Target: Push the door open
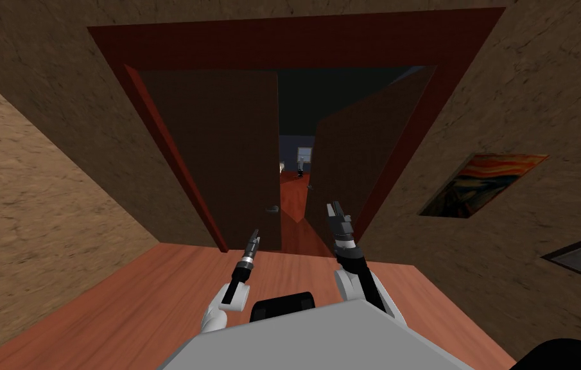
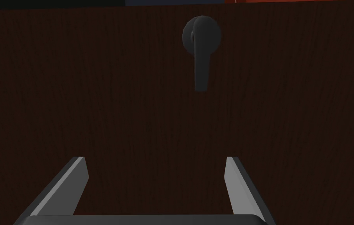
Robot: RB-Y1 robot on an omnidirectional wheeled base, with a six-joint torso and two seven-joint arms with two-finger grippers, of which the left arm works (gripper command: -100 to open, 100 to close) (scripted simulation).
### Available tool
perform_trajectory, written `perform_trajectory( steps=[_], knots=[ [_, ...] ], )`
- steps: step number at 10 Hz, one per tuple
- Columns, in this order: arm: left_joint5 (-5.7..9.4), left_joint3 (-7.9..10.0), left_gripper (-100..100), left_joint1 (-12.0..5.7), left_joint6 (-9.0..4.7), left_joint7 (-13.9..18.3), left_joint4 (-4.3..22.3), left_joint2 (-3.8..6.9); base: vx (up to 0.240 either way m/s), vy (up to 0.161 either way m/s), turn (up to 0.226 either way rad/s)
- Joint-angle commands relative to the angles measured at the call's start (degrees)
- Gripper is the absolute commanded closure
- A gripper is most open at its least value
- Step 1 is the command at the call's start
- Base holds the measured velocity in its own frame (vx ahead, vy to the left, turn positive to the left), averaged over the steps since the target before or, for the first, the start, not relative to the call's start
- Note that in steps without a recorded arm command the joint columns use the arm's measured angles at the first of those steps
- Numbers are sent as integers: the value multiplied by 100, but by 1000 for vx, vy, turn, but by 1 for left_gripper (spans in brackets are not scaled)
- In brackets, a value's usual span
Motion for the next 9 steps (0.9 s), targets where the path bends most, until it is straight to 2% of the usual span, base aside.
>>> perform_trajectory(
  steps=[1,4,6,8,9],
  knots=[
    [0,-19,-100,-67,-30,36,196,-6,99,-24,6],
    [-3,-53,-100,-188,-74,84,533,-34,95,-26,3],
    [-4,-65,-100,-233,-89,102,656,-47,101,-23,5],
    [-6,-98,-100,-354,-132,150,991,-86,138,-33,5],
    [-4,-84,-100,-327,-129,125,904,-85,75,-18,4]
  ],
)
